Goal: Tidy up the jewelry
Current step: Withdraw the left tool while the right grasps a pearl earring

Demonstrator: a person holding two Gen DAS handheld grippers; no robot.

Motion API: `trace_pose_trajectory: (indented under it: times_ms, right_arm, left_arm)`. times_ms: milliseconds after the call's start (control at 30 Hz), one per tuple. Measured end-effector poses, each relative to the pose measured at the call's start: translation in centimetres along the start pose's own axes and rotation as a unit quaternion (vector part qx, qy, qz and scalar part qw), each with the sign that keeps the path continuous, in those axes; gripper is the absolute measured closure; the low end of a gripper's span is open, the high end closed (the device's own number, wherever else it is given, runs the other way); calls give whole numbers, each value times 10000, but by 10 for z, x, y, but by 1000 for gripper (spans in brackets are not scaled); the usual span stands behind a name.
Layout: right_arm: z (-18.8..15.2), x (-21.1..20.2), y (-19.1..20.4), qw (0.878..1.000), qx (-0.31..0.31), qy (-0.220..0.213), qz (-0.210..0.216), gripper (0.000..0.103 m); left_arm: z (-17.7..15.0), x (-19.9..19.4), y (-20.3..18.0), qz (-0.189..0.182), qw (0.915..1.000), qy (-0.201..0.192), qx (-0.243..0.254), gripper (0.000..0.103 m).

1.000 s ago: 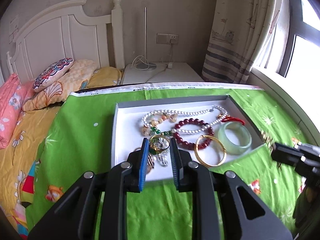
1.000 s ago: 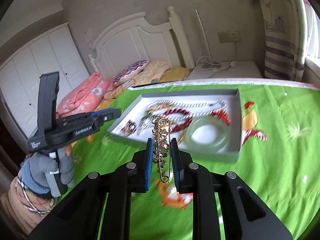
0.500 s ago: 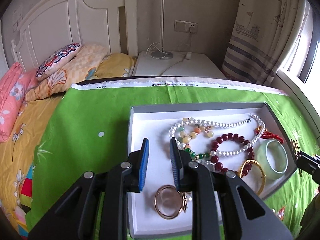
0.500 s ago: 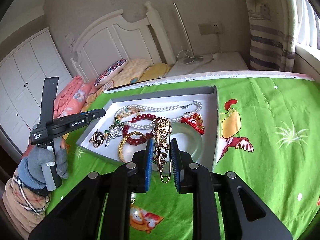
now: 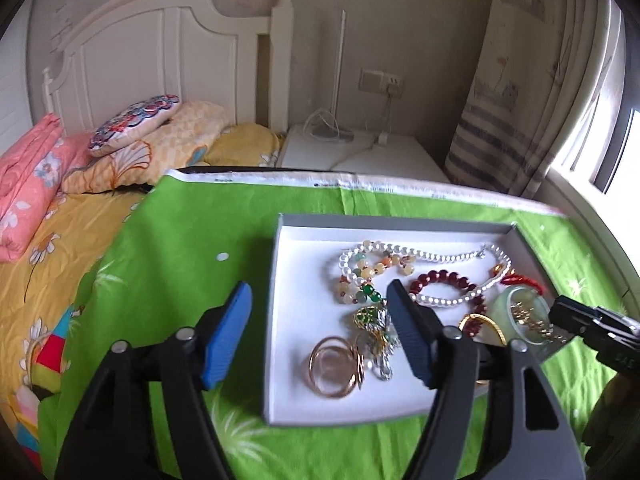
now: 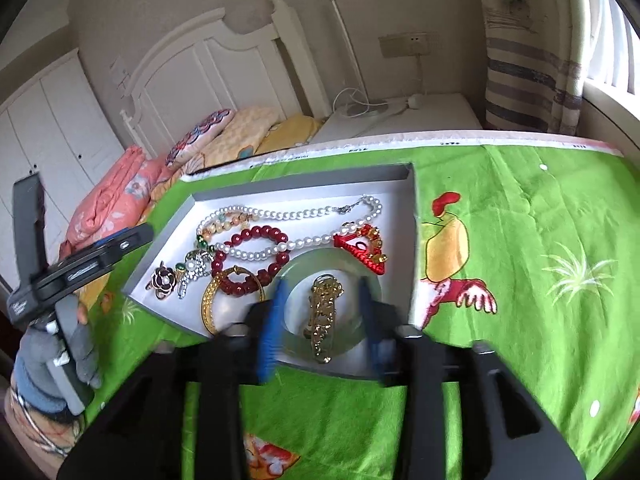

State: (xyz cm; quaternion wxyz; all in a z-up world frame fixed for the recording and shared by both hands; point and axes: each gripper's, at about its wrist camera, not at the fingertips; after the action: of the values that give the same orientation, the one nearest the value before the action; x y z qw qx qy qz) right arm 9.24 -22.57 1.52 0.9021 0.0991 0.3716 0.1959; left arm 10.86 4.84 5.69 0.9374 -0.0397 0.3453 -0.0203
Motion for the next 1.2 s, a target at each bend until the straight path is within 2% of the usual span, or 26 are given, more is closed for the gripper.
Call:
trace_pose_trajectory:
  times_ms: [233, 367, 500, 667, 833, 933, 1100, 1200]
  right_arm:
    - [-6, -47, -3, 9978, 236, -579, 230, 58]
    - [-22, -82, -8, 9946, 419, -870, 385, 58]
    - [-47, -91, -3, 9979, 174, -596, 205, 58]
    - [-80, -84, 2, 9996, 153, -139, 173, 58]
    - [-89, -81, 23, 9996, -166, 6, 246, 54]
    - [-94, -71, 40, 9982, -558, 214, -30, 54]
    - [-99, -58, 62, 9941, -974, 466, -46, 54]
    - [-96, -50, 65, 9933, -1024, 529, -84, 54]
  left_arm:
    - [-38, -57, 7, 132, 9992, -210, -319, 11]
    - [-74, -76, 4, -38, 9994, -3, -355, 7]
    - [-107, -80, -9, -258, 9987, 411, -159, 7]
    - [-123, -85, -23, -280, 9986, 434, 86, 5]
    - [-126, -80, -12, -541, 9969, 542, -206, 4]
    - [-125, -77, 3, -645, 9945, 542, -621, 4]
    - [-123, -80, 2, -714, 9947, 474, -569, 4]
    - [-122, -80, 4, -765, 9942, 467, -599, 4]
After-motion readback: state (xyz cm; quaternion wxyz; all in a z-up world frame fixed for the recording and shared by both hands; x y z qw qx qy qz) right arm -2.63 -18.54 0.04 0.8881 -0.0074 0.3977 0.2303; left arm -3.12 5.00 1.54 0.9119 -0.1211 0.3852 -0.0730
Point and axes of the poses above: each gripper's, at about its wrist camera, not at the fingertips, and x roughly the way its jaws point, y to its left, z to its top
